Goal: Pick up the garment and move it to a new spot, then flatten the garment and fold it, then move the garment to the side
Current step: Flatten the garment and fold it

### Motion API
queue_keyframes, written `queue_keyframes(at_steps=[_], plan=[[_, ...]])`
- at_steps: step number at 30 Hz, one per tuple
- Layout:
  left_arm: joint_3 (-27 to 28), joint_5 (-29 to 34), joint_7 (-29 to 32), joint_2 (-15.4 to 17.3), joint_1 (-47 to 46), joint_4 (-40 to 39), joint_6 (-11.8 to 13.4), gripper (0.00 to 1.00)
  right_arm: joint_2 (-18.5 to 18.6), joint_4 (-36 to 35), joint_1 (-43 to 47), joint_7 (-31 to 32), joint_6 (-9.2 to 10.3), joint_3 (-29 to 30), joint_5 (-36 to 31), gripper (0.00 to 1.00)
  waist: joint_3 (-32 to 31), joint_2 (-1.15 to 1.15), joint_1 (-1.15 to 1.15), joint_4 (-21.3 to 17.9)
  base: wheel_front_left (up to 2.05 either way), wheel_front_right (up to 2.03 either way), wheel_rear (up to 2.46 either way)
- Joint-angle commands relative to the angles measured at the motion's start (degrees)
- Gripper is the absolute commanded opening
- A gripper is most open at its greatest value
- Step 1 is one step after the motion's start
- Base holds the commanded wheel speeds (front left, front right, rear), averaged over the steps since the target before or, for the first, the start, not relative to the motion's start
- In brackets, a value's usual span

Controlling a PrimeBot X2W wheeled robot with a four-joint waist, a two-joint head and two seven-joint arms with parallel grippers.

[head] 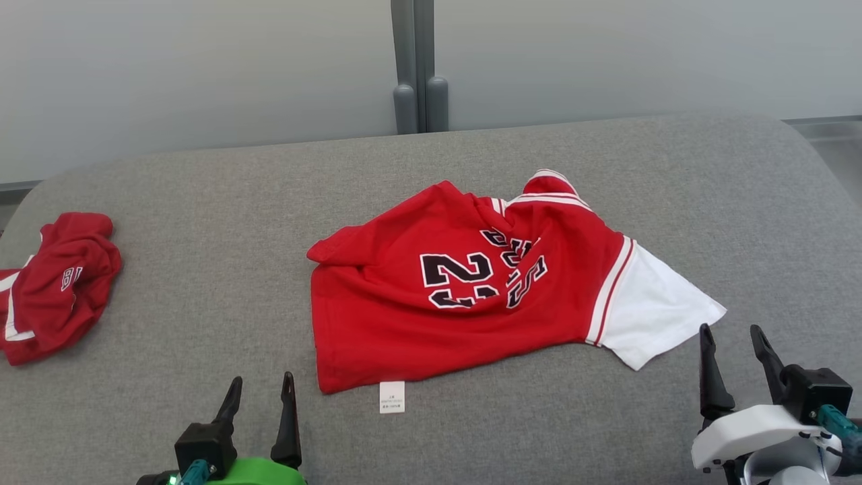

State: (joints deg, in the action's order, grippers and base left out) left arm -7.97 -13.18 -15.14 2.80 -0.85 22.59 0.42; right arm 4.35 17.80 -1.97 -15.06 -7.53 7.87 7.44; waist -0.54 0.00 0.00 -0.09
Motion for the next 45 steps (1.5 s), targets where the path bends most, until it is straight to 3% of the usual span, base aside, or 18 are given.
queue_keyframes(at_steps=[1, 12, 26, 32, 45], plan=[[0.0, 0.5, 0.0, 0.2, 1.3, -0.8, -0.1, 1.0, -0.2, -0.6, 1.0, -0.2, 0.08, -0.7, 0.6, 1.0, -0.3, 0.0, 0.0, -0.1, 0.0, 0.0, 0.0], [-0.2, 2.0, 0.0, 0.2, 3.0, -2.1, -0.4, 1.0, -0.8, -1.8, 1.5, -0.2, 0.08, -6.6, 0.0, 1.0, -1.6, 0.0, 0.0, 0.6, 0.0, 0.0, 0.0], [-0.7, 2.0, 0.0, 0.2, 3.1, -1.9, -0.9, 1.0, -1.1, -1.4, 1.0, -0.2, 0.08, -8.1, 0.6, 1.0, -1.6, 0.0, 0.0, 1.7, 0.0, 0.0, 0.0], [-3.2, -0.3, 0.0, 0.2, 0.4, 1.4, -2.3, 1.0, -0.6, -0.1, -0.3, -0.2, 0.08, -8.1, 1.2, 1.0, 1.0, 0.0, 0.0, 0.7, 0.0, 0.0, 0.0], [-6.4, -4.6, 0.0, 0.2, -7.8, 10.1, -1.9, 1.0, 0.2, -0.7, -4.4, -0.2, 0.08, -8.2, 1.5, 1.0, 9.0, 0.0, 0.0, -1.5, 0.0, 0.0, 0.0]])
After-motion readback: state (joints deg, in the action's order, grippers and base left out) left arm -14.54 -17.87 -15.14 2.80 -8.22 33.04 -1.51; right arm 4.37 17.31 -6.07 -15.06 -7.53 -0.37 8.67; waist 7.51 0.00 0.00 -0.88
